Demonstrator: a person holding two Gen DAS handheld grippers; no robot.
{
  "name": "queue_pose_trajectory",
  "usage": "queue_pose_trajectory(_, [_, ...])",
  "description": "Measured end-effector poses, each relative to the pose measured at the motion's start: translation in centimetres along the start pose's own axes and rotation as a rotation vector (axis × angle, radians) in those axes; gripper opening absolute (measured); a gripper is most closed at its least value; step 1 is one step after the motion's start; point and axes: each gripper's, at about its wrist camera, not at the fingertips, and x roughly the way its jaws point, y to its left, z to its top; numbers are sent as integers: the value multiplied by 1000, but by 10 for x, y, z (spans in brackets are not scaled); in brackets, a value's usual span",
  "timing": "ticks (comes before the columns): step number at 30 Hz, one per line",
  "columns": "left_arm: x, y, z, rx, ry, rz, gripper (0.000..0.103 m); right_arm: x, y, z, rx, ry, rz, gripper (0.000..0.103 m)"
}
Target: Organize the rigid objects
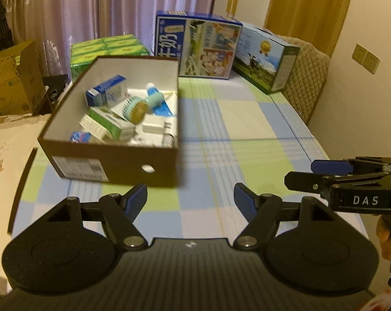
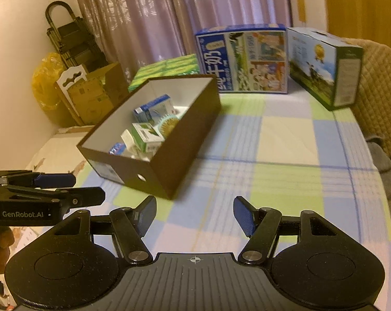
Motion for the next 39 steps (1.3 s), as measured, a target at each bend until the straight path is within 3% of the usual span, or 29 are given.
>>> queue_pose_trajectory(18, [-30, -72, -56, 27, 33, -27, 71, -76, -30, -66, 34, 21, -30, 63])
queue_pose_trajectory(39, [-46, -89, -87, 15, 51, -18, 70, -94, -27, -96, 37, 47, -22, 63])
